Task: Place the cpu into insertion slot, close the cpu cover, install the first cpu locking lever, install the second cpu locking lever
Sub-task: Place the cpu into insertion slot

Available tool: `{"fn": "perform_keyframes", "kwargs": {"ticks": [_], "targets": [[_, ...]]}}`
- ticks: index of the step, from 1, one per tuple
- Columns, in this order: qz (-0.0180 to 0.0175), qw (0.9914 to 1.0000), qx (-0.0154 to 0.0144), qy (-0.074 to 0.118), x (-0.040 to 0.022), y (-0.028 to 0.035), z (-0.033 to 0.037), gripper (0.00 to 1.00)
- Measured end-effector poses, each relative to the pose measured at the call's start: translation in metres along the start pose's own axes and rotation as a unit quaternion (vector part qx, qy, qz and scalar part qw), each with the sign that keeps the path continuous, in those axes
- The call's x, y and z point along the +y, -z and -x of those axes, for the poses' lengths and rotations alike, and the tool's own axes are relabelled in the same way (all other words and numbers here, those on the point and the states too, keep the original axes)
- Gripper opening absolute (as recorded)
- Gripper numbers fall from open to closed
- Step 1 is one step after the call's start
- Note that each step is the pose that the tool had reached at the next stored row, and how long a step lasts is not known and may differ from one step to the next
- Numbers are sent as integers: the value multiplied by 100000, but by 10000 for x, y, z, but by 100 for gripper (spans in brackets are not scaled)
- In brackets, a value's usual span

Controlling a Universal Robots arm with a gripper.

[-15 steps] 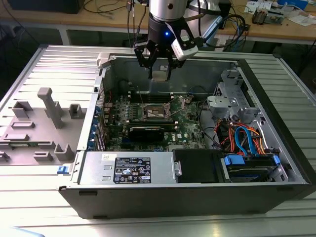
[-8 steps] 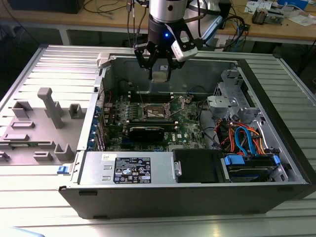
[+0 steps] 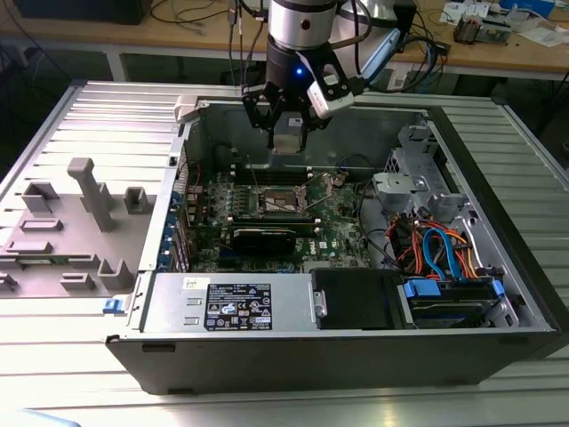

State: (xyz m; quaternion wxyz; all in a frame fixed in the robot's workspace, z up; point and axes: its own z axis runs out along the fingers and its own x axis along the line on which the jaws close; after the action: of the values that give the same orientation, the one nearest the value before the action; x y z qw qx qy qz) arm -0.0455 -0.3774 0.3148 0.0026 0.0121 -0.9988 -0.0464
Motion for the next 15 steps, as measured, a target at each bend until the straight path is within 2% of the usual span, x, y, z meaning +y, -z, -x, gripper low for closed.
{"fn": "perform_keyframes", "kwargs": {"ticks": [4, 10, 15], "targets": [[27, 100000, -15, 5, -4, -16, 0, 54], [17, 100000, -8, 8, -21, -88, -4, 54], [-2, 100000, -3, 19, -25, -97, -5, 54]]}}
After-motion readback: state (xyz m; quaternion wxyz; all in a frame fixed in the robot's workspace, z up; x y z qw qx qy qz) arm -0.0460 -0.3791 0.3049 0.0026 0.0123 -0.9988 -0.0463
